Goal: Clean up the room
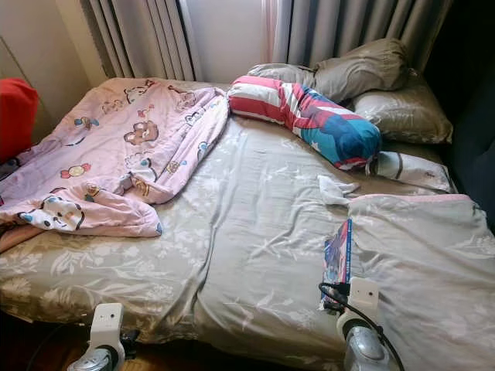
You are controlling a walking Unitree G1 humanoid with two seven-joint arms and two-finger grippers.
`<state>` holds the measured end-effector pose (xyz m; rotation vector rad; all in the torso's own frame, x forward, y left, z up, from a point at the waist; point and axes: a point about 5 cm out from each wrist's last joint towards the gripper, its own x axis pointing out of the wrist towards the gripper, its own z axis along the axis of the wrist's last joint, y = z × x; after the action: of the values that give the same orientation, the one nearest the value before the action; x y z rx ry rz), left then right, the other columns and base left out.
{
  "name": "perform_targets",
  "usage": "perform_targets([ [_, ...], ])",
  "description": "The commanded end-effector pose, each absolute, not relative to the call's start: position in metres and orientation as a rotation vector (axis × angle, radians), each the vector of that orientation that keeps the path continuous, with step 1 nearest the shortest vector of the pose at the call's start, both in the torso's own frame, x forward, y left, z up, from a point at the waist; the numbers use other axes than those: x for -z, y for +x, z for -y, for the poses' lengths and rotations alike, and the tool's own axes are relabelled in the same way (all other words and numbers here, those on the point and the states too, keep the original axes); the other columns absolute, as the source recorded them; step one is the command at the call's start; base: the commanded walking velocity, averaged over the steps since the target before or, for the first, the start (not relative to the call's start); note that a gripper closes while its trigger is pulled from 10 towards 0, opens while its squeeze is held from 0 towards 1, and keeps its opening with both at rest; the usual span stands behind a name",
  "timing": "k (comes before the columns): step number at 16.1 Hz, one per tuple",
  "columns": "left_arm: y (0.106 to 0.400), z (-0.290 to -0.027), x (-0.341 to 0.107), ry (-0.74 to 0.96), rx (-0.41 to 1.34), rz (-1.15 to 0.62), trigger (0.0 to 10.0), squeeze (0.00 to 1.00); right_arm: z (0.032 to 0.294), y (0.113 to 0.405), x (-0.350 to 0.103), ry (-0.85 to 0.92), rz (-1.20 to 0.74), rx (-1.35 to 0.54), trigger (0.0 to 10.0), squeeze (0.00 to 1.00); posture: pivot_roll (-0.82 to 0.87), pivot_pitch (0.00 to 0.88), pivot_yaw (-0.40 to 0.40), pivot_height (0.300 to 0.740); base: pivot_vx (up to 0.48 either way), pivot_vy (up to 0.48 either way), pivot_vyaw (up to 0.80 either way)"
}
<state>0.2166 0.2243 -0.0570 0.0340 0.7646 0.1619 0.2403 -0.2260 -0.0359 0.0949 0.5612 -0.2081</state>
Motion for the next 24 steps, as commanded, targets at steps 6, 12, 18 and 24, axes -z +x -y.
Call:
perform_targets([
  [6,0.2111,-0.2278,0.0599,0.032,-0.167,-0.792,10.0,0.00,0.2246,0.2432,0.0336,0.079,-0.549,0.183,10.0,0.00,0.08,0.022,0.000,0.740,0.000,0.000,0.00],
  [12,0.2117,-0.2268,0.0598,0.032,-0.164,-0.790,10.0,0.00,0.2246,0.2444,0.0327,0.081,-0.544,0.184,10.0,0.00,0.08,0.020,-0.001,0.740,0.000,0.000,0.00],
  [18,0.2126,-0.2262,0.0593,0.032,-0.163,-0.786,10.0,0.00,0.2241,0.2450,0.0324,0.082,-0.544,0.184,10.0,0.00,0.08,0.019,-0.001,0.740,0.000,0.000,0.00],
  [24,0.2135,-0.2268,0.0586,0.035,-0.163,-0.782,10.0,0.00,0.2233,0.2451,0.0326,0.085,-0.544,0.187,10.0,0.00,0.08,0.018,0.001,0.740,0.257,0.000,0.00],
])
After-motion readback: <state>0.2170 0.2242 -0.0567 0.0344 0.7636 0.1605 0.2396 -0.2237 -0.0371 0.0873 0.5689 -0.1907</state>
